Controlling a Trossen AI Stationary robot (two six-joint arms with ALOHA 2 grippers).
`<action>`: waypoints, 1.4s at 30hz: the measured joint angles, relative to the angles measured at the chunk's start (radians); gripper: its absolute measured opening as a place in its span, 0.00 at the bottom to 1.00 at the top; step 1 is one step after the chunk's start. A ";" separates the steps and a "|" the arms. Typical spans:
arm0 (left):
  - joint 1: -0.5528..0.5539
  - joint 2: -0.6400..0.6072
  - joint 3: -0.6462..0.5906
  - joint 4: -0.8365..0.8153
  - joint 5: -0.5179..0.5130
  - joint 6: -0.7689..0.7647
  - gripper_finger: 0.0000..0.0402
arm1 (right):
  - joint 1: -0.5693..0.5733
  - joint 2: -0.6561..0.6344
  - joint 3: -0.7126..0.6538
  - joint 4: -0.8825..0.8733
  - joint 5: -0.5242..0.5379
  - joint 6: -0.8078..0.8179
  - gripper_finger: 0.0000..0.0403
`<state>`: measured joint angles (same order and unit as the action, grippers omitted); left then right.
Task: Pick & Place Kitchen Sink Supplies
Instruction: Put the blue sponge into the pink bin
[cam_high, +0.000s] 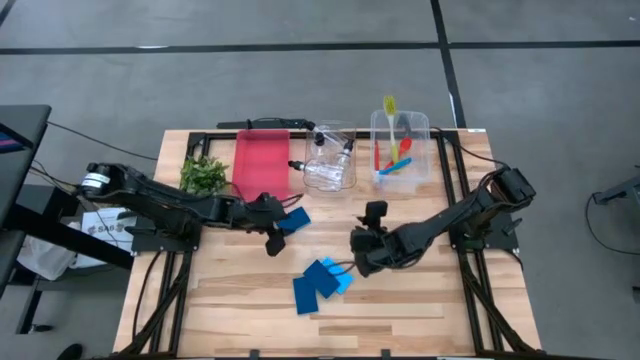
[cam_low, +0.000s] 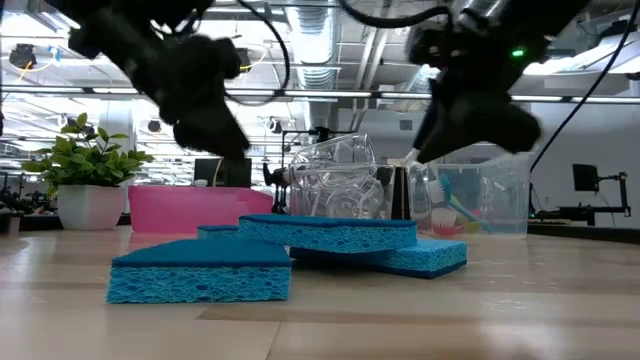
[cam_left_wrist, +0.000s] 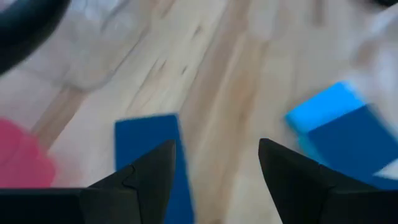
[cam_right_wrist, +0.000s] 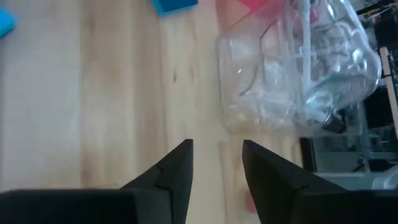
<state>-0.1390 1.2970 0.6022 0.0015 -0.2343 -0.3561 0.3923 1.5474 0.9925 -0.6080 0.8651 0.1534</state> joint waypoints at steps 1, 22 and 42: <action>0.000 0.024 0.000 -0.002 -0.013 0.000 0.58 | 0.013 -0.009 -0.009 -0.012 0.001 0.022 0.33; -0.068 0.315 0.004 -0.023 -0.239 0.034 0.58 | 0.206 -0.483 -0.418 0.255 0.260 0.184 0.32; -0.021 0.342 0.003 -0.014 -0.093 -0.094 0.20 | 0.174 -0.481 -0.422 0.302 0.205 0.135 0.32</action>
<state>-0.1599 1.6392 0.6056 -0.0121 -0.3276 -0.4502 0.5659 1.0668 0.5705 -0.3058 1.0702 0.2882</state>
